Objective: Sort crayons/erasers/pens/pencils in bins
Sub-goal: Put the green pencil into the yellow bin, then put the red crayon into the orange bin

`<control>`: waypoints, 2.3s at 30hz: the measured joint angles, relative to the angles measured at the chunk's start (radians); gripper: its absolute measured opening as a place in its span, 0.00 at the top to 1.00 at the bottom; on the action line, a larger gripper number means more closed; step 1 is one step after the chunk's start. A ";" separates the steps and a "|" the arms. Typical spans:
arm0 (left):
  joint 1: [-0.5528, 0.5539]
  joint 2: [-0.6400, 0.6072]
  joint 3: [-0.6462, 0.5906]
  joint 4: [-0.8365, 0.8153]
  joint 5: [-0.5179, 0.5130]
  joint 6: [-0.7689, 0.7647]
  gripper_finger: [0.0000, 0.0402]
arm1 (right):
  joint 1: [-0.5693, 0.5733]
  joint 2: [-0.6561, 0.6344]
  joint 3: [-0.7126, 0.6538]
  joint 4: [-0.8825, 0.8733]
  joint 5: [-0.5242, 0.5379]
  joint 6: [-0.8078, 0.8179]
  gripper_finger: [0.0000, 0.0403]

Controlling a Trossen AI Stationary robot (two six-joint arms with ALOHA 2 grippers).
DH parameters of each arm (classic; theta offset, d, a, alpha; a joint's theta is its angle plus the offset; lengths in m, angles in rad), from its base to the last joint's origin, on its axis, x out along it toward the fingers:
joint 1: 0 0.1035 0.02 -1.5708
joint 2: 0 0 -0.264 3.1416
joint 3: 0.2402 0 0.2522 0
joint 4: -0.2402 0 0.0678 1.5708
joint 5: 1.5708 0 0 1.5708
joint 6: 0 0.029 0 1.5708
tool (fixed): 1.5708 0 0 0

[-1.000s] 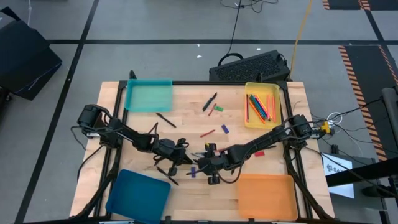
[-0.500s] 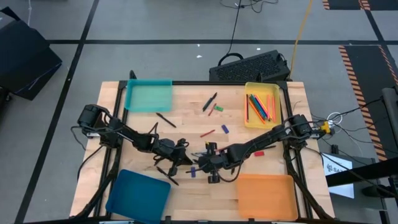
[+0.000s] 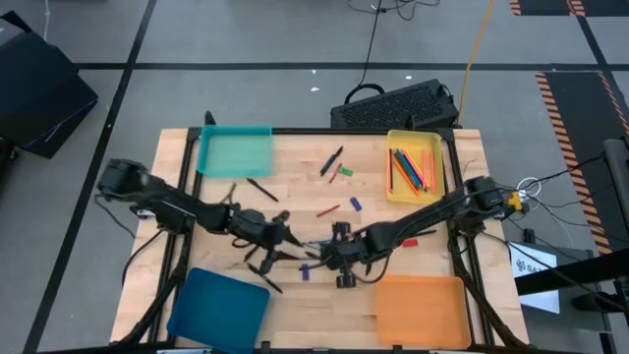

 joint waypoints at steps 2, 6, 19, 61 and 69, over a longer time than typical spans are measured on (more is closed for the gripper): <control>0.012 -0.095 0.000 -0.087 -0.035 -0.005 0.49 | -0.020 -0.060 0.000 -0.091 0.043 0.068 0.96; 0.035 -0.278 0.000 -0.236 -0.111 -0.064 0.47 | -0.090 -0.200 0.000 -0.362 0.229 0.273 0.96; 0.065 -0.589 -0.001 -0.348 -0.190 -0.439 0.46 | -0.567 -0.536 -0.240 -0.821 0.408 0.667 0.96; 0.021 -0.598 -0.001 -0.258 -0.268 -0.476 0.46 | -0.224 -0.593 -0.574 -0.262 -0.163 -0.229 0.64; 0.021 -0.598 -0.001 -0.258 -0.267 -0.421 0.46 | -0.225 -0.472 -0.641 -0.170 -0.158 -0.297 0.64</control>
